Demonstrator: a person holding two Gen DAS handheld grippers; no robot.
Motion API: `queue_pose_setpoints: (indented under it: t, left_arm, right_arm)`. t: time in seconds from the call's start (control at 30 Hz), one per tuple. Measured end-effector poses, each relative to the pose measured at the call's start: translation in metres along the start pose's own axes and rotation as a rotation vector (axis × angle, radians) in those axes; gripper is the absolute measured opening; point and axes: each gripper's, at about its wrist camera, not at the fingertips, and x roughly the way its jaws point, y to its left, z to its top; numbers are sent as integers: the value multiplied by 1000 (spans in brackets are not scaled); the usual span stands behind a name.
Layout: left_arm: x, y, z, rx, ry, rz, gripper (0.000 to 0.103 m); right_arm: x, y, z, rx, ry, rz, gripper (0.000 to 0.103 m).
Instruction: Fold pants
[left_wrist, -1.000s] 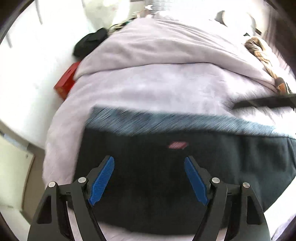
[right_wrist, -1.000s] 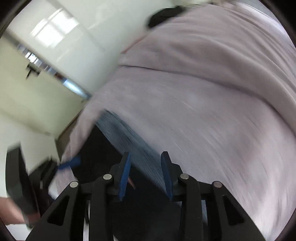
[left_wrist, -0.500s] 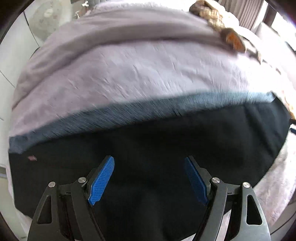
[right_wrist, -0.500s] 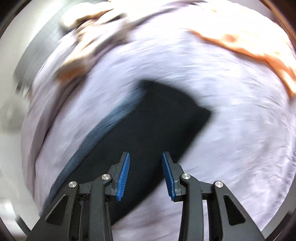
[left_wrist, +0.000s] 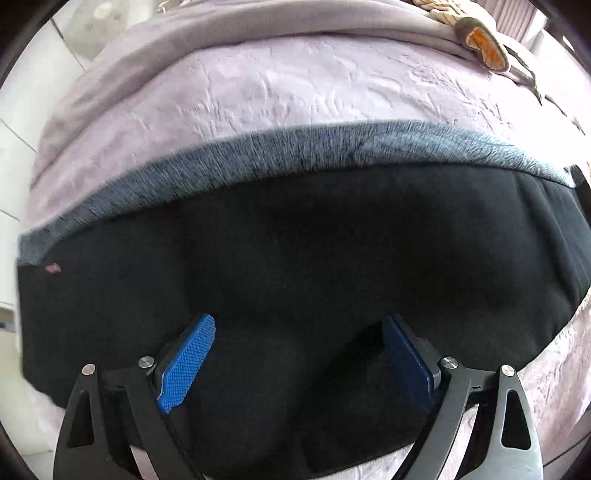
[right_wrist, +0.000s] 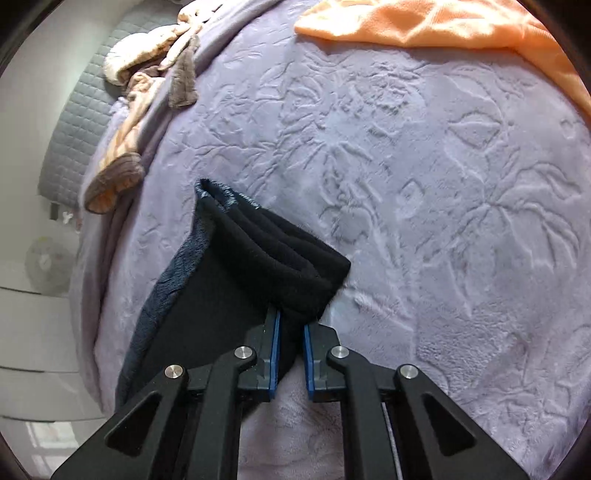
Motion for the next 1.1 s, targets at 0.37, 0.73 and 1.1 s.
queue_pose_setpoints:
  t: [0.37,0.73,1.1]
  left_arm:
    - [10,-15,73,-84,-156,-17,93]
    - [34,36,78,-164,-178,37,96]
    - [12,105,-39,-123,-27,133,96]
  right_arm:
    - [42,167,-62,-538,137,203,24]
    - [99,146,-30,-497,34,53,2]
    - [58,175,-175,-446,484,444,18]
